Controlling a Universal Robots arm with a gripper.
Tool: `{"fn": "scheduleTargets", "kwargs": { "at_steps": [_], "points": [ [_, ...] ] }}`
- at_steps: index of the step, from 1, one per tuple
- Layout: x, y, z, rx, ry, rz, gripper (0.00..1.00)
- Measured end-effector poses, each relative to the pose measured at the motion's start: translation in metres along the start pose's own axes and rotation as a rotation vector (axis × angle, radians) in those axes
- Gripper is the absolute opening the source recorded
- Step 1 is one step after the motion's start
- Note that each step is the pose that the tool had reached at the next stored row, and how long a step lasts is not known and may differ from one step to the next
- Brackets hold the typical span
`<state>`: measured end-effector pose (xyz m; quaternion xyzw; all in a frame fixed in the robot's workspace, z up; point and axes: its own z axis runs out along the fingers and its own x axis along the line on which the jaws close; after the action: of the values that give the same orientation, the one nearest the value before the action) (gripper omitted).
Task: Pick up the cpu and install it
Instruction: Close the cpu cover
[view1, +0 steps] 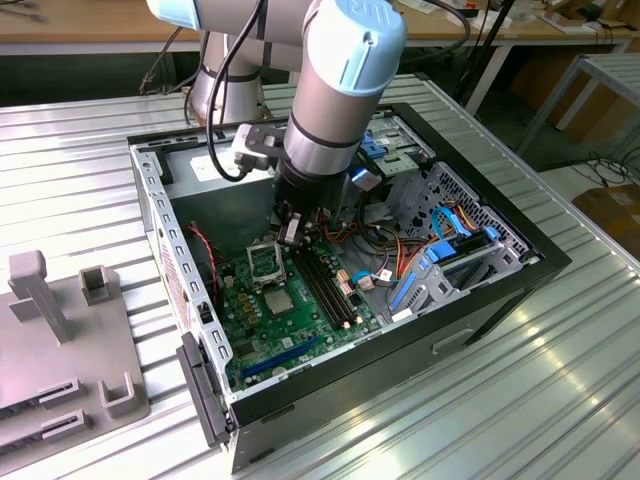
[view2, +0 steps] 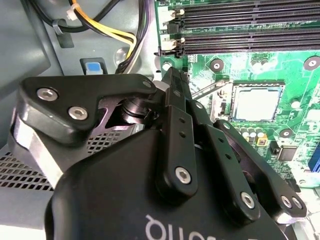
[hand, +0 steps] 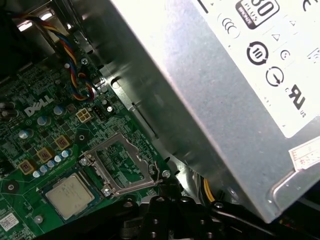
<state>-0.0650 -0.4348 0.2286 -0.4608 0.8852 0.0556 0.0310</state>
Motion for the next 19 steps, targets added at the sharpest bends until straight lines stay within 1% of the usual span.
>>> {"fn": "scheduleTargets", "kwargs": {
  "at_steps": [4, 19],
  "points": [
    [0.0000, 0.0002, -0.0013, 0.0030, 0.0049, -0.002, 0.11],
    [-0.0004, 0.0009, -0.0062, 0.0115, 0.0183, -0.008, 0.11]
  ]
}}
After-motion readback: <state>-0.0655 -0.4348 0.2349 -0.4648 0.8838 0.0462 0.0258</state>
